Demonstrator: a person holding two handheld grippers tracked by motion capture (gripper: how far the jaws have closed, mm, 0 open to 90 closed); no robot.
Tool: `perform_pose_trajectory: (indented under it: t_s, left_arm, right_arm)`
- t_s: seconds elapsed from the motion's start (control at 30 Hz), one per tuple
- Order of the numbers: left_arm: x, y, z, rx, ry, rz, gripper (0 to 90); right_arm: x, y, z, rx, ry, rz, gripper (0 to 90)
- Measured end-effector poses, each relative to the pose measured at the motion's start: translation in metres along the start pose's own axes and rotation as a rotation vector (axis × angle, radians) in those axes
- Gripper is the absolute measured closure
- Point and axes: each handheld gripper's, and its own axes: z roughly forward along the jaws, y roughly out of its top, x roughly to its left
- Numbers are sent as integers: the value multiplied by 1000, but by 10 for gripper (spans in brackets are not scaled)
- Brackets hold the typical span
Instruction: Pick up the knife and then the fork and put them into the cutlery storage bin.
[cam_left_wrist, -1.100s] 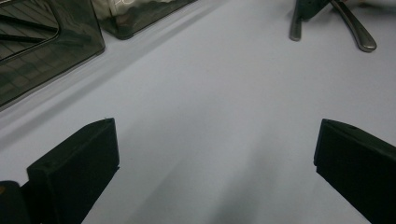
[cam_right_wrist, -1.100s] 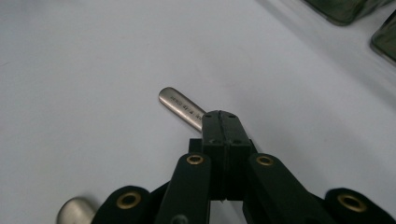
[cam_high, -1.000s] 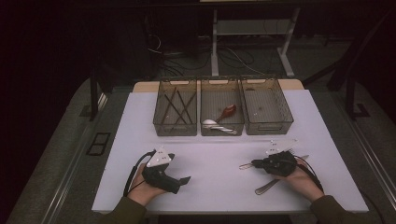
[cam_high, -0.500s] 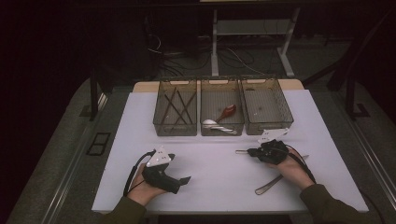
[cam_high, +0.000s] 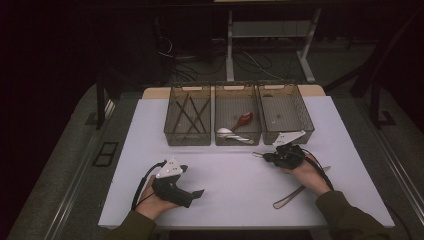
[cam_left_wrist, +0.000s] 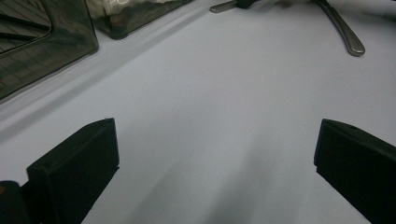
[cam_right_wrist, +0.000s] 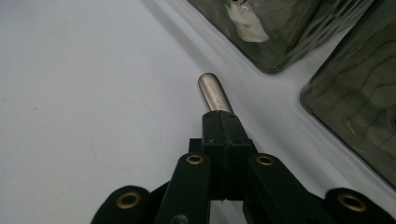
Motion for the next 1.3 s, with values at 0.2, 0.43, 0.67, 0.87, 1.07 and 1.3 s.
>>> perform_pose_trajectory:
  t_s: [0.2, 0.43, 0.67, 0.87, 1.07, 1.3]
  left_arm:
    - [1, 0, 0, 1, -8, -11, 0]
    - [3, -2, -1, 3, -27, -9, 0]
    - [4, -3, -1, 2, -20, 5, 0]
    - [8, -5, -2, -2, -11, 2, 0]
    - [8, -5, -2, 0, -13, 1, 0]
    - [8, -5, -2, -9, -13, -7, 0]
  right_arm:
    - [-4, 0, -10, -31, 40, 48, 803]
    - [-9, 1, -28, -44, 81, 83, 619]
    - [-14, 1, -44, -35, 70, 68, 504]
    - [-21, -2, -53, -18, 42, 69, 433]
    - [-29, -3, -58, 19, 27, 47, 412]
    - [-34, -3, -57, 67, 36, 22, 370]
